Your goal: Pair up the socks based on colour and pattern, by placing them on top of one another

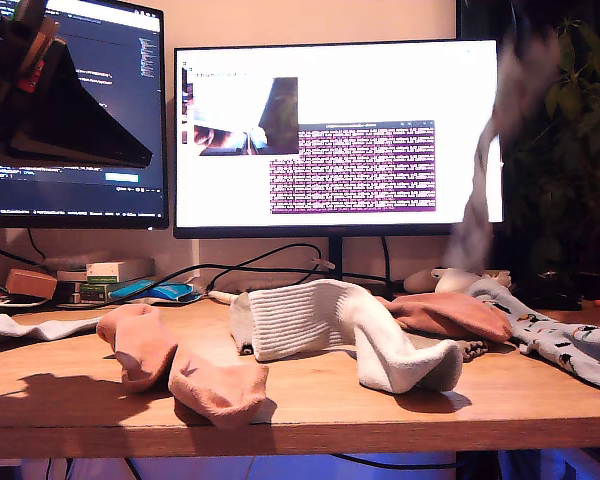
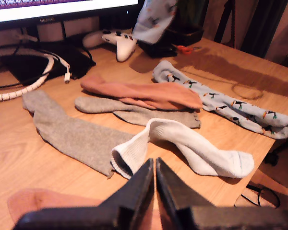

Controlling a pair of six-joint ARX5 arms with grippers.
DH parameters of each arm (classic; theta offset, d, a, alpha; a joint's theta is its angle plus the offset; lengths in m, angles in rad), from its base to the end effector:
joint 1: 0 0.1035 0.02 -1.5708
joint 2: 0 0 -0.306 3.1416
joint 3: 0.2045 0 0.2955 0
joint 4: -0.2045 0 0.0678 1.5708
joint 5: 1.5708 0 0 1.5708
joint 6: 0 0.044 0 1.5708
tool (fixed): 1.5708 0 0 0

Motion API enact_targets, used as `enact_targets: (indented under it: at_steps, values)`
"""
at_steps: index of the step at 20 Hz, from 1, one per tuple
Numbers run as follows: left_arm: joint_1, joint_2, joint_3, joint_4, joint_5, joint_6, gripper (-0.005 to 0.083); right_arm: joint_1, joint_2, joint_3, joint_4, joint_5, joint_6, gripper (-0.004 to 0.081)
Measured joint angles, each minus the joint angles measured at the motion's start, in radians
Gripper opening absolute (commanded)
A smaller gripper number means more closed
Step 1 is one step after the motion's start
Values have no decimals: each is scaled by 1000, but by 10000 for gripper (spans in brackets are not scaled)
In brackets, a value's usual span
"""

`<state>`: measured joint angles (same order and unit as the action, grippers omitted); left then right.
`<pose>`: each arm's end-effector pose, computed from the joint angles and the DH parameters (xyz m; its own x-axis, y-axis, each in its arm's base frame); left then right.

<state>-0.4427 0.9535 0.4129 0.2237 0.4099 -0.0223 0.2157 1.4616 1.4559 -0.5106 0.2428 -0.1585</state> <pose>0.1954 -0.1121 0.2219 0.6168 -0.7334 -0.2858 0.7286 0.6693 -0.1453 0.3661 0.0694 0.4115 0.8760 -0.0542 -0.4792 -0.0796 0.9638 -0.2545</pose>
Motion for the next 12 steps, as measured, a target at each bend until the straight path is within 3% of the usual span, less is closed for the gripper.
enact_targets:
  at_steps: [3,12]
  values:
    - [0,0,0,-1,0,0,-19,2,3,-1,-235,-15,28,-13]
    - [0,0,0,-1,0,0,-19,45,3,-1,-568,-149,140,-13]
